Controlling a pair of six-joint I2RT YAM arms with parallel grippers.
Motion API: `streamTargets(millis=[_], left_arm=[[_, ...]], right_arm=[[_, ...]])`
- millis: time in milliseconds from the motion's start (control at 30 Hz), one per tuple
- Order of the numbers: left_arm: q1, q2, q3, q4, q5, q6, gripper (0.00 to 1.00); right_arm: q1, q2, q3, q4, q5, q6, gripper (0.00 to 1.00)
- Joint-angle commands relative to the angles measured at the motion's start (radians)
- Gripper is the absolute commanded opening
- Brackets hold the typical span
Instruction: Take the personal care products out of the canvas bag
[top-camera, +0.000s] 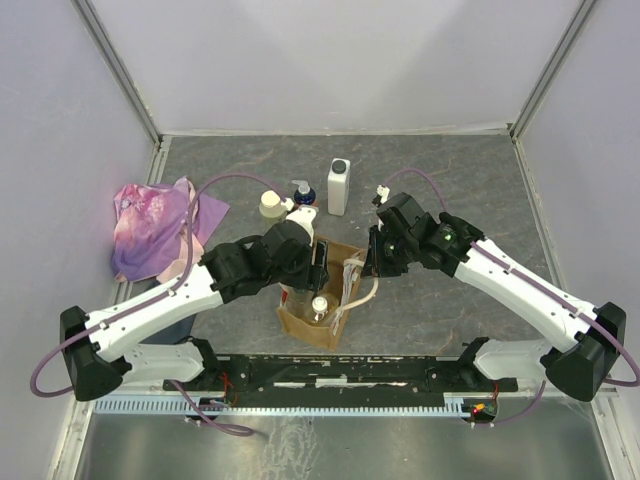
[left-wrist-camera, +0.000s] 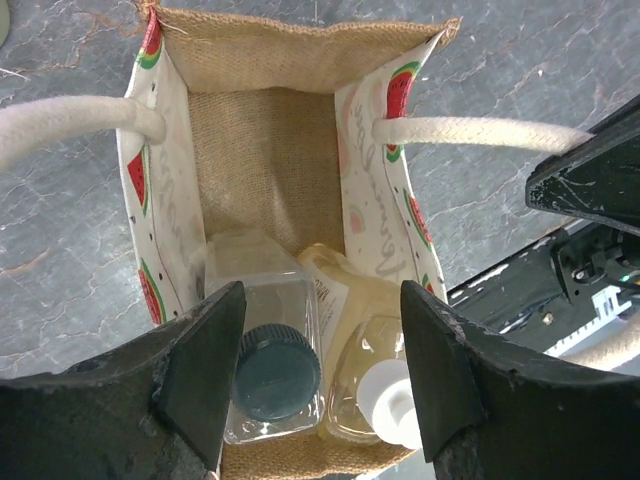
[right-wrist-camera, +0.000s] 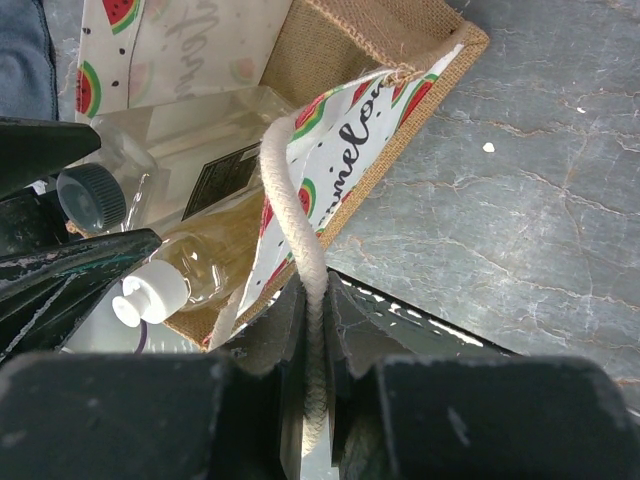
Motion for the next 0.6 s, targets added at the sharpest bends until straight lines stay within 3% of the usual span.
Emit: streamTargets(millis=[0, 233, 567], left_arm=[[-0.009, 0.010, -0.096, -0.095, 0.001, -0.093, 0.70], [-0.013, 0.020, -0.172, -0.070, 0.004, -0.142, 0.69], [-0.014, 0.040, -0.050, -0.146, -0.122, -0.117, 0.69]], right_arm=[[0.002, -0.018, 0.006, 0.032, 0.008, 0.004, 0.16], [0.002, -0.013, 0.003, 0.037, 0.002, 0.003, 0.16], [0.002, -0.023, -0.001, 0.038, 0.003, 0.001, 0.16]])
